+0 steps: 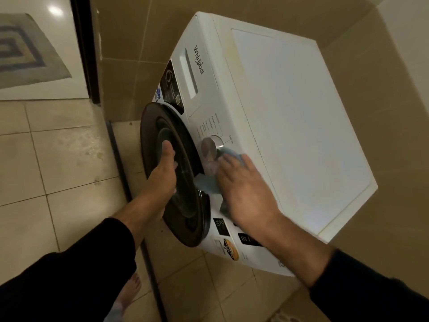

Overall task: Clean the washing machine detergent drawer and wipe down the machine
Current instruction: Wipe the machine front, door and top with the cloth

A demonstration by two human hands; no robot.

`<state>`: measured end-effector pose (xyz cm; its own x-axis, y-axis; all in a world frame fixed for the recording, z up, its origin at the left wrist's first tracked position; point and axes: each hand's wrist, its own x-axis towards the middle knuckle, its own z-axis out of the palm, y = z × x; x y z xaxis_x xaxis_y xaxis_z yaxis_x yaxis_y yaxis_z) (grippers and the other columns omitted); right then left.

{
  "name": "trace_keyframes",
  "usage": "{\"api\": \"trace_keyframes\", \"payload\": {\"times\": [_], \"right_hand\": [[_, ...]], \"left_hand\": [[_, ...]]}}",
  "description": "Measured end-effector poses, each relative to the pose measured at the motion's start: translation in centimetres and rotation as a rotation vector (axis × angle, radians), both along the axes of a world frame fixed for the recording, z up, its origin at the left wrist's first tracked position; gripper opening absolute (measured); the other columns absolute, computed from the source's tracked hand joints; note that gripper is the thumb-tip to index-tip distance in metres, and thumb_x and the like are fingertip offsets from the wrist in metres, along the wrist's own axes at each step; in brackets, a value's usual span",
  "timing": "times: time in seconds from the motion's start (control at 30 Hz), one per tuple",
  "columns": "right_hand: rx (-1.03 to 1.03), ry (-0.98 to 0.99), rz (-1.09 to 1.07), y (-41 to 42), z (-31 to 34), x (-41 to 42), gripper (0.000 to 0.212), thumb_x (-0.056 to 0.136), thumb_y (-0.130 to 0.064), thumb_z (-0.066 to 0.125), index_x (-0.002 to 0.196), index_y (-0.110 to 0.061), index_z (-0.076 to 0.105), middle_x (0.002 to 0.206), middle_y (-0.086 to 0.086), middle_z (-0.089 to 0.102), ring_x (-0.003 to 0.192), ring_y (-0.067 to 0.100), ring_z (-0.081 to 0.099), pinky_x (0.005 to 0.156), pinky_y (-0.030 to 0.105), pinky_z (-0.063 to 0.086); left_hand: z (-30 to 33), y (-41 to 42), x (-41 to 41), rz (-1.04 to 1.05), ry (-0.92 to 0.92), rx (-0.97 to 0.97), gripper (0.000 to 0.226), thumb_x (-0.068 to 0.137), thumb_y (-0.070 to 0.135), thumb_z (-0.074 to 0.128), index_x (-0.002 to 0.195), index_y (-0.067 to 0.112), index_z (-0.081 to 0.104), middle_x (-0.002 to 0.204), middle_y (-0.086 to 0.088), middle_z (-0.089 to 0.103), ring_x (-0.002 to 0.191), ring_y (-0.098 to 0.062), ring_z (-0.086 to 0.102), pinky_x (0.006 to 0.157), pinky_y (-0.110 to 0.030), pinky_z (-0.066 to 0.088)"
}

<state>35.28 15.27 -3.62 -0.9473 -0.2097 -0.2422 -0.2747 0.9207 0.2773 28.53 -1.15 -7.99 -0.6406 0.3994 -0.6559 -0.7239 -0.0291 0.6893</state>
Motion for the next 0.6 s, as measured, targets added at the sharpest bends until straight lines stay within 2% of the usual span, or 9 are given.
{"api": "trace_keyframes", "payload": {"times": [0.07, 0.17, 0.23, 0.27, 0.3, 0.37, 0.43, 0.53, 0.6], "right_hand": [[-0.103, 0.123, -0.141, 1.3, 3.5, -0.5, 0.056, 0.071, -0.011, 0.059, 0.126, -0.003, 0.061, 0.138, 0.015, 0.055, 0.137, 0.03, 0.041, 0.119, 0.05, 0.022], [-0.223, 0.202, -0.338, 4.2, 6.0, -0.9, 0.053, 0.089, -0.023, 0.047, 0.138, -0.004, 0.05, 0.142, 0.013, 0.051, 0.135, 0.03, 0.042, 0.118, 0.055, 0.023], [-0.294, 0.122, -0.402, 5.7, 4.3, -1.6, 0.06, 0.096, -0.052, 0.033, 0.139, -0.011, 0.042, 0.132, 0.01, 0.049, 0.123, 0.028, 0.044, 0.105, 0.055, 0.036], [-0.33, 0.098, -0.414, 6.2, 2.9, -1.9, 0.066, 0.096, -0.061, 0.025, 0.138, -0.012, 0.039, 0.128, 0.01, 0.046, 0.12, 0.029, 0.043, 0.099, 0.054, 0.038], [-0.353, 0.097, -0.427, 6.6, 1.2, -2.4, 0.07, 0.096, -0.065, 0.018, 0.138, -0.012, 0.038, 0.129, 0.011, 0.044, 0.121, 0.031, 0.041, 0.098, 0.054, 0.039], [-0.36, 0.15, -0.476, 6.8, -0.9, -4.3, 0.065, 0.1, -0.06, 0.013, 0.14, -0.015, 0.037, 0.139, 0.012, 0.041, 0.13, 0.031, 0.037, 0.102, 0.055, 0.038], [-0.336, 0.243, -0.517, 6.6, -1.9, -6.3, 0.055, 0.103, -0.052, 0.02, 0.144, -0.018, 0.035, 0.147, 0.008, 0.038, 0.137, 0.027, 0.033, 0.106, 0.053, 0.037], [-0.392, 0.305, -0.446, 5.4, -1.7, -6.0, 0.059, 0.102, -0.046, 0.029, 0.153, -0.017, 0.026, 0.155, 0.006, 0.033, 0.144, 0.026, 0.026, 0.113, 0.052, 0.03], [-0.427, 0.231, -0.352, 4.3, -1.0, -2.7, 0.062, 0.102, -0.047, 0.029, 0.156, -0.018, 0.022, 0.162, 0.009, 0.023, 0.151, 0.027, 0.014, 0.119, 0.053, 0.02]], "left_hand": [[1.0, 0.6, -0.2, -0.009, 0.023, 0.032, 0.089, 0.08, 0.076, 0.014, 0.154, 0.028, 0.022, 0.16, -0.001, 0.027, 0.147, -0.022, 0.025, 0.119, -0.052, 0.022], [2.5, 1.9, -0.6, -0.026, 0.092, 0.073, 0.083, 0.083, 0.073, 0.014, 0.153, 0.031, 0.026, 0.153, 0.008, 0.039, 0.141, -0.012, 0.035, 0.117, -0.042, 0.03], [3.6, 2.9, -0.6, -0.017, 0.161, 0.088, 0.064, 0.096, 0.061, 0.013, 0.15, 0.032, 0.031, 0.12, 0.026, 0.054, 0.109, 0.011, 0.05, 0.092, -0.017, 0.045], [4.0, 3.3, -0.6, -0.013, 0.19, 0.091, 0.058, 0.099, 0.056, 0.012, 0.149, 0.033, 0.032, 0.106, 0.031, 0.051, 0.094, 0.018, 0.048, 0.077, -0.009, 0.043], [4.4, 3.8, -0.5, -0.011, 0.215, 0.092, 0.055, 0.1, 0.054, 0.012, 0.147, 0.035, 0.033, 0.102, 0.033, 0.049, 0.088, 0.02, 0.047, 0.069, -0.005, 0.041], [4.7, 4.5, -0.2, 0.017, 0.263, 0.096, 0.047, 0.1, 0.053, 0.013, 0.136, 0.04, 0.04, 0.106, 0.034, 0.049, 0.088, 0.023, 0.05, 0.066, -0.003, 0.042], [5.0, 5.2, 0.1, 0.08, 0.285, 0.094, 0.038, 0.101, 0.052, 0.014, 0.119, 0.045, 0.047, 0.103, 0.034, 0.054, 0.082, 0.028, 0.052, 0.069, -0.002, 0.043], [4.3, 6.1, 0.8, 0.183, 0.297, 0.075, 0.06, 0.095, 0.063, 0.015, 0.134, 0.031, 0.049, 0.129, 0.019, 0.057, 0.11, 0.019, 0.051, 0.098, -0.012, 0.041], [4.2, 6.4, 1.3, 0.207, 0.307, 0.046, 0.083, 0.083, 0.074, 0.017, 0.143, 0.025, 0.045, 0.141, 0.01, 0.053, 0.129, 0.002, 0.047, 0.114, -0.031, 0.034]]}}
